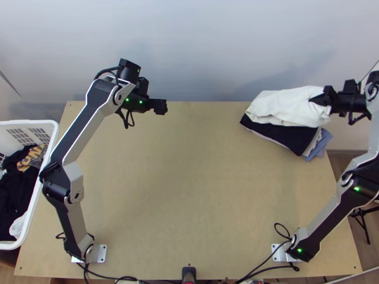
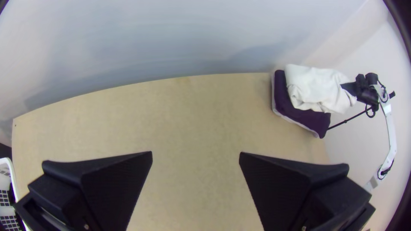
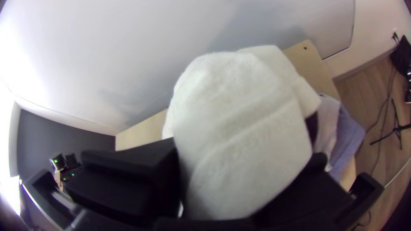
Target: Fold the t-shirt
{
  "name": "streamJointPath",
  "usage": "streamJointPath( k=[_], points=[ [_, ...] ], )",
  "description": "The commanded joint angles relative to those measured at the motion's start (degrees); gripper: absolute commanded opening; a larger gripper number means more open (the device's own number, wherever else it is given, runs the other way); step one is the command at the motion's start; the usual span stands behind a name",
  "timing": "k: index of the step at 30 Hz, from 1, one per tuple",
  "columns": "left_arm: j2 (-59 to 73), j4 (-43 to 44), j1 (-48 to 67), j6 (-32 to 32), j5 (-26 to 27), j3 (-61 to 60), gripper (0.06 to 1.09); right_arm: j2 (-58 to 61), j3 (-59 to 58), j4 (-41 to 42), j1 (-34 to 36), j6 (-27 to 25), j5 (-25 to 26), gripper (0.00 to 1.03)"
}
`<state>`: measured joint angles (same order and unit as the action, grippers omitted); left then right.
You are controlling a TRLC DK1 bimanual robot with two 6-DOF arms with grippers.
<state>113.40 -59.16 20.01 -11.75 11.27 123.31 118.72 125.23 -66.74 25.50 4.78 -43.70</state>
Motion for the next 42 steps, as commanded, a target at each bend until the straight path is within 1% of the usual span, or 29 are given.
streamJointPath(
  k=[1, 2, 3, 4, 6, 7, 8, 10, 12, 14, 15, 18, 20, 23, 24, 25, 29, 33, 36, 42],
  points=[
    [0.41, -0.17, 0.56, 0.41, 0.07, 0.62, 1.04, -6.57, -6.84, -1.90, 3.68, -6.62, 8.55, 0.99],
    [0.41, -0.26, 0.56, 0.41, 0.07, 0.62, 1.04, -7.89, -8.60, -0.41, 4.47, -6.62, 10.83, 0.99],
    [0.33, -0.35, 0.47, 0.41, 0.07, 0.62, 1.04, -9.56, -10.71, 1.88, 5.00, -6.62, 14.26, 0.99],
    [0.33, -0.43, 0.47, 0.41, 0.07, 0.62, 1.04, -11.84, -13.70, 5.92, 5.44, -6.62, 18.83, 0.99],
    [0.24, -0.61, 0.47, 0.41, 0.07, 0.62, 1.04, -17.20, -21.87, 17.96, 6.14, -6.80, 31.22, 0.99],
    [0.24, -0.70, 0.47, 0.41, 0.07, 0.62, 1.04, -19.84, -25.83, 23.76, 6.23, -8.29, 36.58, 0.99],
    [0.15, -0.70, 0.47, 0.41, -0.02, 0.62, 1.04, -22.39, -29.52, 29.30, 6.23, -9.87, 40.89, 0.99],
    [0.06, -0.70, 0.47, 0.50, -0.02, 0.62, 1.04, -27.84, -36.37, 39.85, 5.27, -13.74, 47.48, 0.99],
    [0.06, -0.70, 0.47, 0.50, -0.02, 0.97, 1.04, -34.17, -43.93, 53.47, 2.63, -18.66, 50.82, 0.99],
    [0.15, -0.70, 0.47, 0.50, 0.07, 1.41, 1.04, -39.09, -50.26, 64.98, -1.41, -22.44, 53.20, 0.99],
    [0.15, -0.61, 0.47, 0.41, 0.07, 1.50, 1.04, -40.58, -51.75, 66.74, -3.70, -22.62, 53.63, 0.99],
    [0.33, -0.61, 0.56, 0.41, 0.07, 1.76, 1.04, -43.31, -54.92, 68.15, -11.26, -19.98, 54.78, 0.99],
    [0.50, -0.61, 0.56, 0.41, 0.07, 1.94, 1.04, -44.27, -59.14, 71.57, -16.97, -19.72, 56.27, 0.99],
    [0.68, -0.43, 0.56, 0.23, 0.07, 2.03, 1.04, -41.90, -66.87, 83.53, -20.93, -20.86, 58.38, 0.99],
    [0.77, -0.43, 0.56, 0.15, 0.07, 2.20, 1.04, -39.61, -68.28, 86.78, -20.93, -21.21, 59.00, 0.99],
    [0.77, -0.43, 0.56, 0.15, 0.07, 2.20, 1.04, -37.07, -68.54, 88.01, -20.75, -20.42, 59.79, 0.99],
    [0.77, -0.43, 0.47, 0.32, -0.02, 2.47, 1.04, -27.31, -67.49, 87.66, -16.97, -13.83, 60.23, 0.99],
    [1.12, -0.43, -0.06, 0.76, -0.02, 3.17, 1.04, -18.26, -64.41, 87.75, -13.54, -8.99, 60.23, 0.99],
    [1.38, -0.43, -0.41, 1.29, -0.02, 3.43, 1.04, -11.14, -60.28, 88.10, -11.61, -6.45, 60.23, 0.99],
    [2.44, -0.61, -0.85, 2.43, -0.11, 3.52, 1.04, 2.40, -49.20, 88.54, -8.36, -4.51, 61.54, 0.99]
  ],
)
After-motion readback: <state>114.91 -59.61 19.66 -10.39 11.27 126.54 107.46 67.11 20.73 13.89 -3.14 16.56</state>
